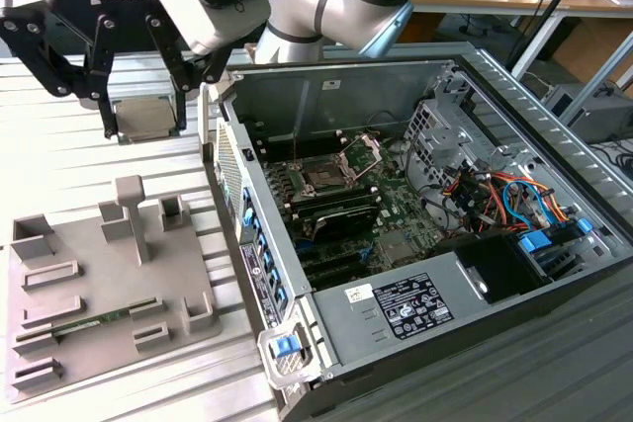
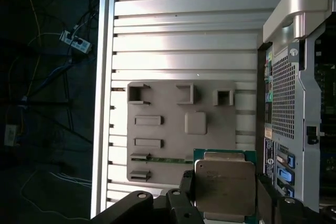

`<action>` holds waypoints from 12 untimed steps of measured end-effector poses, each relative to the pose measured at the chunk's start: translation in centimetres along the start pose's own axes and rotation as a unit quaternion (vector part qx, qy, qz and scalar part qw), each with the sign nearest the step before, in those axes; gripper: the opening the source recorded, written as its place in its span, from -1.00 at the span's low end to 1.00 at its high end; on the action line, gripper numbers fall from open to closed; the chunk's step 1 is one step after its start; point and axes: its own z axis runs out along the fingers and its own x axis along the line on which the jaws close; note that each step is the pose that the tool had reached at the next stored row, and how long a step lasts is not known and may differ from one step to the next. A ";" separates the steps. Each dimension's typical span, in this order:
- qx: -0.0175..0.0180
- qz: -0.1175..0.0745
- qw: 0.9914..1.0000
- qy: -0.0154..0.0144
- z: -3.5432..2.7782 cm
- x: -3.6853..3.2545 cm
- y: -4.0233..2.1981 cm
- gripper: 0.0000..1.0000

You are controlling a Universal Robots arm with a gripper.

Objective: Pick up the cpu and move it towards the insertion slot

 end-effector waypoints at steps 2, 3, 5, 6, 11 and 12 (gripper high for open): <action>0.000 0.000 1.000 0.000 0.00 -0.38 -0.02 0.09; 0.000 0.000 1.000 0.000 0.00 -0.52 -0.02 0.09; 0.000 0.000 1.000 0.001 0.00 -0.87 -0.04 0.09; 0.000 0.000 1.000 0.001 0.00 -0.99 -0.04 0.09; 0.000 0.000 1.000 0.001 -0.01 -1.79 -0.08 0.09; 0.000 0.000 1.000 0.001 -0.01 -1.94 -0.09 0.09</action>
